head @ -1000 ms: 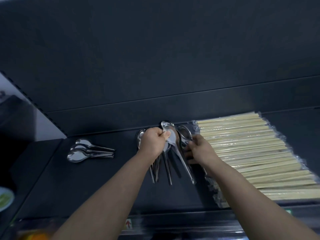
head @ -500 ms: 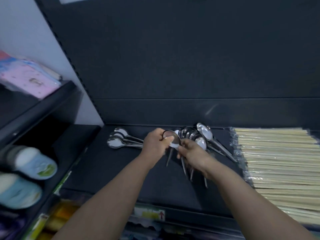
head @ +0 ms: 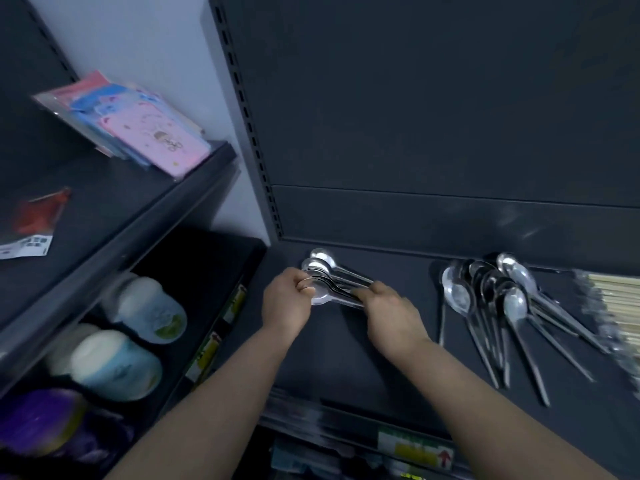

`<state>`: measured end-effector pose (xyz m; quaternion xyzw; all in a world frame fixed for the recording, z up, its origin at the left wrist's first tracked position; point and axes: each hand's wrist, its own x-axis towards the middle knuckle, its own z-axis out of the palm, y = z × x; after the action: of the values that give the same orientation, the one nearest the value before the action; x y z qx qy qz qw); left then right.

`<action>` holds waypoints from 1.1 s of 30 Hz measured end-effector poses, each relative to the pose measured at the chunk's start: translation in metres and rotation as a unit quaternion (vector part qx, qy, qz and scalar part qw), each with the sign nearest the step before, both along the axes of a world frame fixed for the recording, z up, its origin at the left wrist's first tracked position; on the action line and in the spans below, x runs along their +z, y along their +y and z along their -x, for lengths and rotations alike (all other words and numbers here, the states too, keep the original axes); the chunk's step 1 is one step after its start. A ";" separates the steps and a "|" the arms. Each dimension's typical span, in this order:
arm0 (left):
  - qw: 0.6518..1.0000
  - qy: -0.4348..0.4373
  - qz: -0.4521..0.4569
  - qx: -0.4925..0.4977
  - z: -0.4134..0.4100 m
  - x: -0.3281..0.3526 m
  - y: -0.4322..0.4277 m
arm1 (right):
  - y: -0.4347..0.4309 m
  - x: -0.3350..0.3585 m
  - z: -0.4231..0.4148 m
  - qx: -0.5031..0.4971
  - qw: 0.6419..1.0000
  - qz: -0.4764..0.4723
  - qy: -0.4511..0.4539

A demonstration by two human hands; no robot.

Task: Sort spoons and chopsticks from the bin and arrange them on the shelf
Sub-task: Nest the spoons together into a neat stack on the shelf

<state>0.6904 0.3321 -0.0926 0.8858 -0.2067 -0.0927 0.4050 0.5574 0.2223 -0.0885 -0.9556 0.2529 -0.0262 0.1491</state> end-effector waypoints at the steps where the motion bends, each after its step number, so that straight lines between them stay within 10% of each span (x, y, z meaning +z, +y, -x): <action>1: 1.000 -0.001 -0.008 -0.007 -0.007 -0.002 0.001 | 0.002 -0.002 -0.006 -0.003 1.000 0.017 0.005; 14: 0.977 -0.172 -0.093 -0.080 -0.020 0.004 -0.020 | 0.006 -0.019 -0.012 -0.031 0.992 0.119 -0.020; 26: 0.950 -0.086 -0.107 -0.282 0.088 0.002 -0.121 | -0.065 -0.012 0.109 -0.185 0.967 0.170 -0.037; 33: 0.967 -0.080 -0.106 -0.218 0.118 -0.007 -0.165 | -0.097 -0.018 0.160 -0.248 0.956 0.155 0.001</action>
<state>0.5726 0.1672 -0.0999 0.8618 -0.4156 -0.1288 0.2607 0.3977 0.1249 -0.1069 -0.8742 0.4749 -0.1002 -0.0127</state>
